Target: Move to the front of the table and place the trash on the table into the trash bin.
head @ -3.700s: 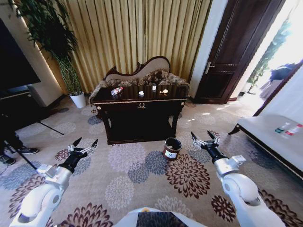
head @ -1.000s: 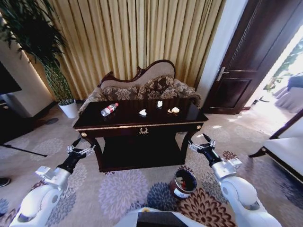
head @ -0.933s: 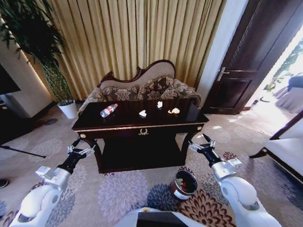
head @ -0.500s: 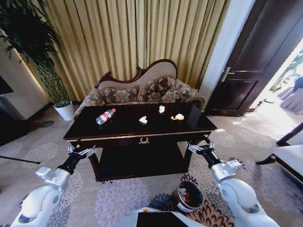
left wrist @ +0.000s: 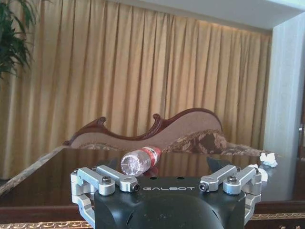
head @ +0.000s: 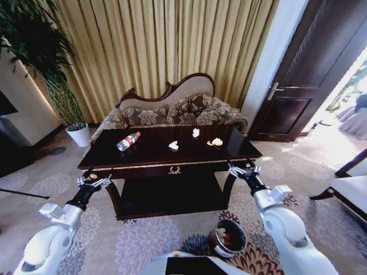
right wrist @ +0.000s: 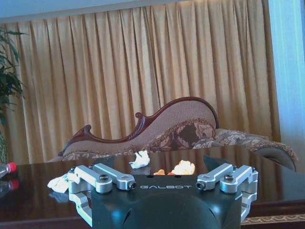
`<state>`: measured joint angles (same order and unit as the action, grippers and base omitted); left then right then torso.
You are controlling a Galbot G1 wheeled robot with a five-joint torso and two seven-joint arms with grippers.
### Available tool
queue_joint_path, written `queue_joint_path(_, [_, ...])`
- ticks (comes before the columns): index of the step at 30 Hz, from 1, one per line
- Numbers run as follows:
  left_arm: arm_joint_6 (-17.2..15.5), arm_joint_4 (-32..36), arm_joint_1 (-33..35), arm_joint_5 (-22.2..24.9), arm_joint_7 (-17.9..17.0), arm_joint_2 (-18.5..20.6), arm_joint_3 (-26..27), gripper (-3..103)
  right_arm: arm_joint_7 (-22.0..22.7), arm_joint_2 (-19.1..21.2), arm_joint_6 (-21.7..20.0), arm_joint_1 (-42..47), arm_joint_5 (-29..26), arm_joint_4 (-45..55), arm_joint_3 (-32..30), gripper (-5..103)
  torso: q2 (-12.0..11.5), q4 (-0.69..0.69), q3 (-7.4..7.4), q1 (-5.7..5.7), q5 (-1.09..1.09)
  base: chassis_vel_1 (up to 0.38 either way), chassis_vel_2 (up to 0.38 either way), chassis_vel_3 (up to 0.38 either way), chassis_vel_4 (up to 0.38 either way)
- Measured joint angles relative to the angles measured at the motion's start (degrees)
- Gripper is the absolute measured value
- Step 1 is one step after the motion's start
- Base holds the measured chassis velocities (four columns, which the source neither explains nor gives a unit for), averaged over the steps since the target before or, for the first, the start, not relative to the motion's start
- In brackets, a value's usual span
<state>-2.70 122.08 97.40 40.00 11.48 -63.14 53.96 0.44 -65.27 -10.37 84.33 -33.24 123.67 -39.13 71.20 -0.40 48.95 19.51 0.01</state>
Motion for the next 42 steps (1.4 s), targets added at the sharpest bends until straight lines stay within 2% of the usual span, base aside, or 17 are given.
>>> queue_joint_path(4, [-2.41,1.27,-0.27,-0.26,-1.99,0.05,-0.05,100,1.51,0.81,-1.06,-3.86,-2.17,-2.38,1.8,100,0.01,0.0,-0.01,-0.01,0.0,0.0,0.0,0.0,0.0])
queue_joint_path(10, [-2.62,0.89,-0.7,-0.52,-2.42,0.86,-0.63,100,3.16,1.74,-3.29,-8.12,-4.15,-4.22,3.26,100,0.0,0.01,0.0,0.0,-0.01,0.0,0.0,0.0,0.0])
queue_joint_path(16, [-2.55,2.01,0.3,-1.15,-2.85,0.11,-0.31,100,3.43,1.85,-3.93,-10.31,-3.25,-5.36,3.44,100,0.0,-0.02,0.0,0.0,0.0,0.0,0.0,0.0,0.0])
queue_joint_path(21, [-1.4,1.9,0.89,-1.18,-1.89,-1.13,0.38,100,3.46,1.46,-5.14,-15.29,-1.28,-9.28,7.28,100,0.01,0.02,-0.01,-0.01,-0.01,0.0,0.0,0.0,0.0])
queue_joint_path(23, [-0.97,0.81,0.2,-1.22,-1.6,-1.23,0.32,100,3.46,0.74,-5.37,-17.61,-0.42,-11.86,9.47,100,0.0,0.0,0.0,-0.01,0.0,0.0,0.0,0.0,0.0])
queue_joint_path(29, [-1.08,0.64,-0.85,-1.71,-1.58,-1.56,0.08,100,3.51,1.04,-5.74,-22.91,0.01,-16.52,15.07,100,0.0,-0.02,0.0,0.0,-0.01,0.0,0.0,0.0,0.0])
queue_joint_path(33, [-1.15,0.68,-1.17,-3.03,-1.6,-2.67,-0.2,100,3.2,0.43,-5.49,-30.19,1.04,-22.11,18.95,100,0.0,0.02,0.0,-0.01,-0.01,0.0,0.0,0.0,0.0])
queue_joint_path(42, [-1.22,2.38,-0.16,-3.62,-1.58,-4.07,0.47,100,1.28,0.79,-4.1,-37.34,1.27,-30.0,22.8,100,0.0,-0.01,0.0,0.0,0.0,0.0,0.0,0.0,0.0])
